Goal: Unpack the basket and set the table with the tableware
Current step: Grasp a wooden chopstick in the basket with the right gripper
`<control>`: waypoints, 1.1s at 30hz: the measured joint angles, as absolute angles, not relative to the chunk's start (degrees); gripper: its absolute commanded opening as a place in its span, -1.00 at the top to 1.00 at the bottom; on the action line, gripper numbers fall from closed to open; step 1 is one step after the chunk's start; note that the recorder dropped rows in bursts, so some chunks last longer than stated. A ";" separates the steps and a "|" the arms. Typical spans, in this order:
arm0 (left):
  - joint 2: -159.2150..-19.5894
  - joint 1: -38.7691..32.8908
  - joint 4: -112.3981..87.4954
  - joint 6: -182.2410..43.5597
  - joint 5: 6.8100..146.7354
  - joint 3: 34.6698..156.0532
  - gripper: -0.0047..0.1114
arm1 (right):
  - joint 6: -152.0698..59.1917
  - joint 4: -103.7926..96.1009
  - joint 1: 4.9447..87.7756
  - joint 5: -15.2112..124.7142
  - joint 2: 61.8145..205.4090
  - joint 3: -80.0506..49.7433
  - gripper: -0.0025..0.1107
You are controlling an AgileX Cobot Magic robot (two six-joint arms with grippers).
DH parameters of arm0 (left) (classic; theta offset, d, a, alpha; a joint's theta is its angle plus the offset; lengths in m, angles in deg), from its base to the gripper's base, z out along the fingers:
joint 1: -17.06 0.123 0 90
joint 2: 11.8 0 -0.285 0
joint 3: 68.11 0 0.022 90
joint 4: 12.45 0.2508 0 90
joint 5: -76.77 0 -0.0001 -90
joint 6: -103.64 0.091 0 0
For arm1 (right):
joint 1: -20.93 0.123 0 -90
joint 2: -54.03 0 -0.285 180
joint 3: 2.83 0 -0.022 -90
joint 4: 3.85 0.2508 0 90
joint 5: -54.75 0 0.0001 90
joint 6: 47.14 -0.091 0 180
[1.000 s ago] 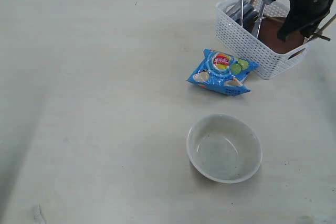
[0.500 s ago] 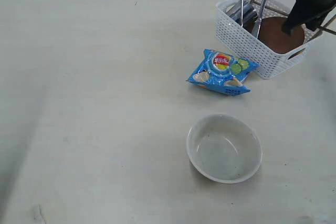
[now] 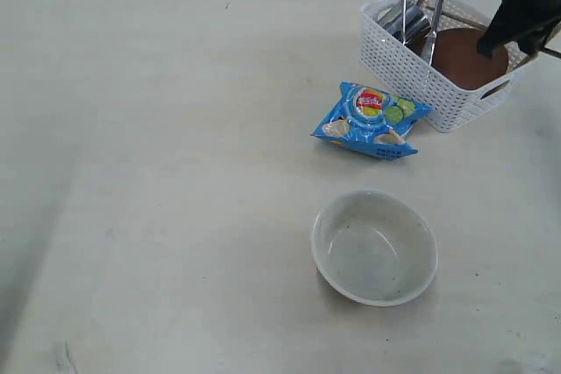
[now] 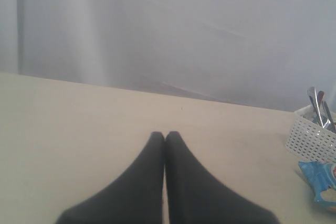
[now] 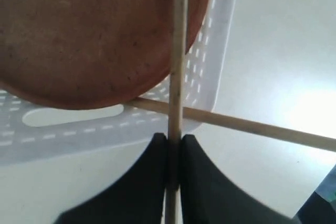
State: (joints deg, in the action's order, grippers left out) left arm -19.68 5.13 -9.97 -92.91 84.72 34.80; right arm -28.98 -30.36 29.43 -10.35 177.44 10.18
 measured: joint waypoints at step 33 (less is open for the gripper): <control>-19.68 5.13 -9.97 -92.91 84.72 34.80 0.92 | -31.56 -30.56 29.43 -13.72 175.36 7.80 0.96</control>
